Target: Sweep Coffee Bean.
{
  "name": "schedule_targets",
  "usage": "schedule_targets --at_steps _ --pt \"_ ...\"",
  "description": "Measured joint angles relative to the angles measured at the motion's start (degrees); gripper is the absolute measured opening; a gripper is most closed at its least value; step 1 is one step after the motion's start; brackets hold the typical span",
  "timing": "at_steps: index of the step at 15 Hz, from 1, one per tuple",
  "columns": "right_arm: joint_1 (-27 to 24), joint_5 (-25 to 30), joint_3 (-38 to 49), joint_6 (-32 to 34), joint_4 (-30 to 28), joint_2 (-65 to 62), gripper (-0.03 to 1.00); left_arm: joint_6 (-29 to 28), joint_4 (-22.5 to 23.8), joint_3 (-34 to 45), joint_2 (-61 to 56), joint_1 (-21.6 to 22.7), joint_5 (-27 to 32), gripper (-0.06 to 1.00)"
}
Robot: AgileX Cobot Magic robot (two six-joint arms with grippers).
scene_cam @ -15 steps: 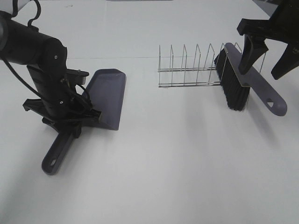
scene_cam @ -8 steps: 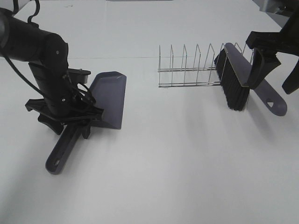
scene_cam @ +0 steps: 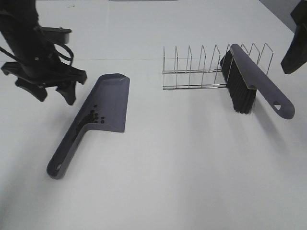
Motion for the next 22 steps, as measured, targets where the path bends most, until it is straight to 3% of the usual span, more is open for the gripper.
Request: schedule_targets --at_steps 4,9,12,17,22 --pt "0.00 0.06 6.42 0.00 -0.69 -10.43 0.64 4.18 0.06 1.60 -9.05 11.23 1.26 0.62" --pt "0.00 0.17 15.64 0.11 -0.69 -27.90 0.64 4.47 -0.11 24.92 -35.35 17.19 1.26 0.61" --pt "0.00 0.29 22.35 0.11 -0.69 -42.11 0.64 4.70 0.23 36.38 -56.55 17.82 1.66 0.61" --pt "0.00 0.40 28.71 0.11 -1.38 -58.38 0.64 4.70 0.23 45.44 -78.15 17.82 3.61 0.61" --pt "0.00 0.00 34.84 0.00 -7.91 -73.80 0.64 5.73 2.75 52.48 -100.44 17.82 4.13 0.61"
